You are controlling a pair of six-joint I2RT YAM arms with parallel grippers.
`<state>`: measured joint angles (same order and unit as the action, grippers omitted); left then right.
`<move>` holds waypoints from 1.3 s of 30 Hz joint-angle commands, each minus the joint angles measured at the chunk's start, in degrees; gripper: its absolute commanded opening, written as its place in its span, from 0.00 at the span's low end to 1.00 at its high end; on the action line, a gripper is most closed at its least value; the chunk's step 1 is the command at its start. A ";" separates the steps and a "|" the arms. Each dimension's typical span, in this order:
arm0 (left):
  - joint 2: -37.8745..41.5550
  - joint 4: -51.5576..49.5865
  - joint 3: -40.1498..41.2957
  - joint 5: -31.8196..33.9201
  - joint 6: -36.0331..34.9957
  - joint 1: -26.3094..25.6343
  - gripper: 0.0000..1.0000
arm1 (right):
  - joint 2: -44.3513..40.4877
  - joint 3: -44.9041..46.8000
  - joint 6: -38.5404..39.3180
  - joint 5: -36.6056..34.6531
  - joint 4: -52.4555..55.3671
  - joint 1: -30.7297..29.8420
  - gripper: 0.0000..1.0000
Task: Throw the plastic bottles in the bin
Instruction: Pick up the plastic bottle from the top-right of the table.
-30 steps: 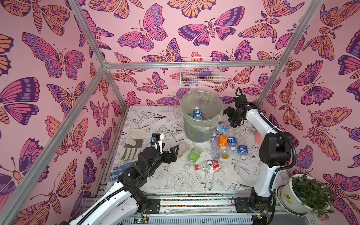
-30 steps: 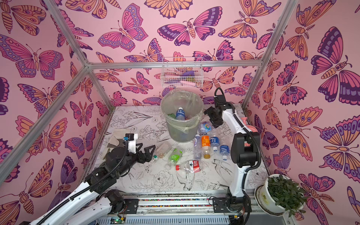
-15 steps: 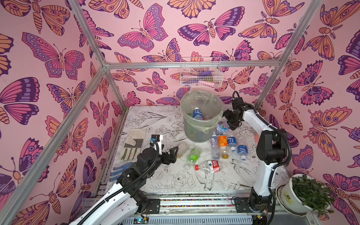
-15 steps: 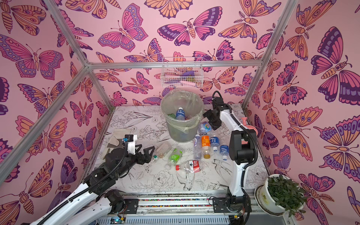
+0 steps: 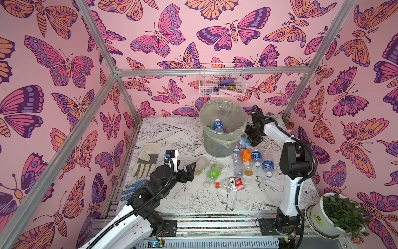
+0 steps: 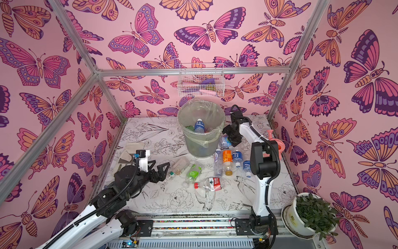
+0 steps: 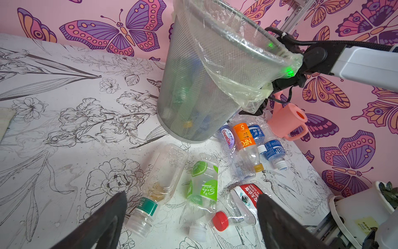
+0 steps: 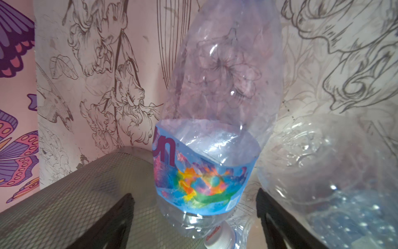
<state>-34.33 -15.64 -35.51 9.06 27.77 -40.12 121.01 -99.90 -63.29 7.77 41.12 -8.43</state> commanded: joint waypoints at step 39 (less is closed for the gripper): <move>1.50 -1.94 1.18 1.14 1.54 -0.22 0.96 | -2.68 -0.15 2.22 -5.10 0.53 -0.71 0.00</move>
<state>-33.47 -16.62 -34.96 9.52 29.02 -40.16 123.35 -100.97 -62.52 4.86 39.77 -8.73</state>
